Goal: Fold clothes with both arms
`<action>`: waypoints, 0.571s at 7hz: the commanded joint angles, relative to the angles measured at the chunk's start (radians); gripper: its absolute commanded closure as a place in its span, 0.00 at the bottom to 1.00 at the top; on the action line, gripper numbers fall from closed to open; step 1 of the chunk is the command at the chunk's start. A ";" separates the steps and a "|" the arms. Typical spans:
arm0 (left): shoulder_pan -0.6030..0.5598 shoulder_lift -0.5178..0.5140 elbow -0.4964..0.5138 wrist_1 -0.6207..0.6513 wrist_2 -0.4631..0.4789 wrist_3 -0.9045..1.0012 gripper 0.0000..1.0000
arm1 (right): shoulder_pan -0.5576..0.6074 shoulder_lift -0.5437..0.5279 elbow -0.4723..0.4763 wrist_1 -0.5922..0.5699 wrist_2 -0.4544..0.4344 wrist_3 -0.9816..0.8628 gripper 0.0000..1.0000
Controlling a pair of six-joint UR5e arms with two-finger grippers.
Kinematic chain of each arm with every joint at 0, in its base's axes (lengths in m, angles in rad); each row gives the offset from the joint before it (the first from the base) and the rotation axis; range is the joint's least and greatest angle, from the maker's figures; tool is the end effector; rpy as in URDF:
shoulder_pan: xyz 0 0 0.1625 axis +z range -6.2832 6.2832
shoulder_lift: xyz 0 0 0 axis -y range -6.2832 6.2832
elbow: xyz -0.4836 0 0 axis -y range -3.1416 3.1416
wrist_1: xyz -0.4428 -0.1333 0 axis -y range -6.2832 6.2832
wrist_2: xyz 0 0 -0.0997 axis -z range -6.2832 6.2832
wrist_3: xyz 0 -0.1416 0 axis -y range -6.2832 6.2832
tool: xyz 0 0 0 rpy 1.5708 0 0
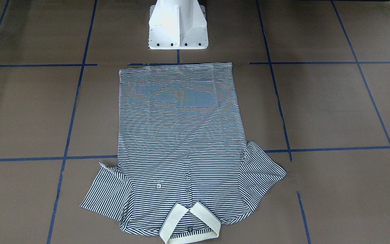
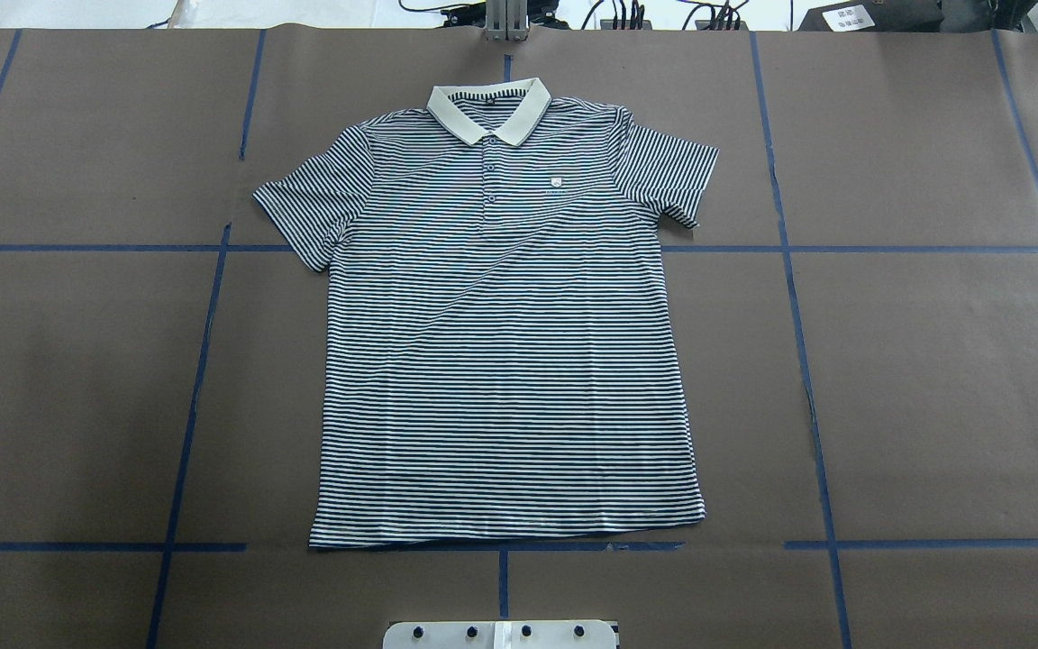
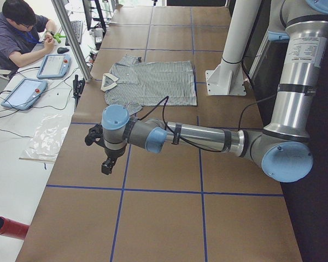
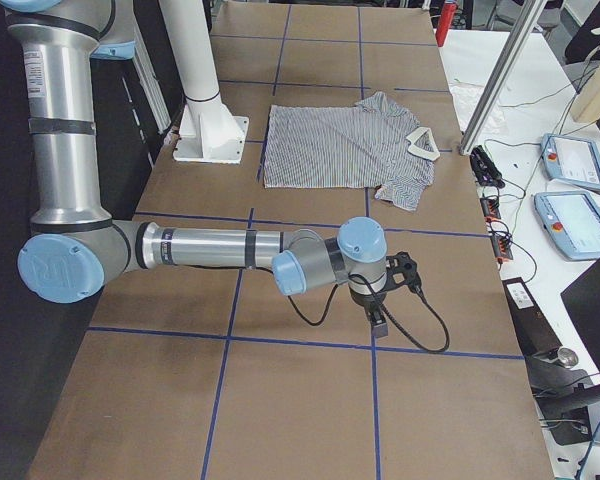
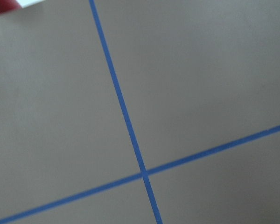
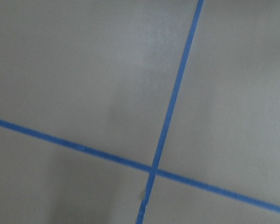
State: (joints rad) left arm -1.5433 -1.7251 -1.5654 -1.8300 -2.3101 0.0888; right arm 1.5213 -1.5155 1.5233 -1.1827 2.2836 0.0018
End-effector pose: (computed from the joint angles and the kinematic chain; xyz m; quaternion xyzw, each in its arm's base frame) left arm -0.0201 -0.6461 0.6311 0.1997 0.3478 0.1262 0.9073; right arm 0.0108 -0.6041 0.7023 0.1755 -0.3467 -0.0905 0.9170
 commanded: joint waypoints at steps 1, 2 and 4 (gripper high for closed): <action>0.003 -0.062 0.054 -0.285 0.020 -0.039 0.00 | -0.010 0.122 -0.110 0.092 0.014 0.061 0.00; 0.003 -0.067 0.094 -0.386 0.018 -0.167 0.00 | -0.048 0.186 -0.112 0.119 0.020 0.063 0.00; 0.019 -0.064 0.097 -0.433 0.017 -0.218 0.00 | -0.221 0.332 -0.115 0.139 -0.022 0.427 0.00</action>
State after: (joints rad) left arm -1.5309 -1.7894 -1.4729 -2.2302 -2.2923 -0.0994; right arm 1.4015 -1.2744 1.4122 -1.0609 2.2890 0.2221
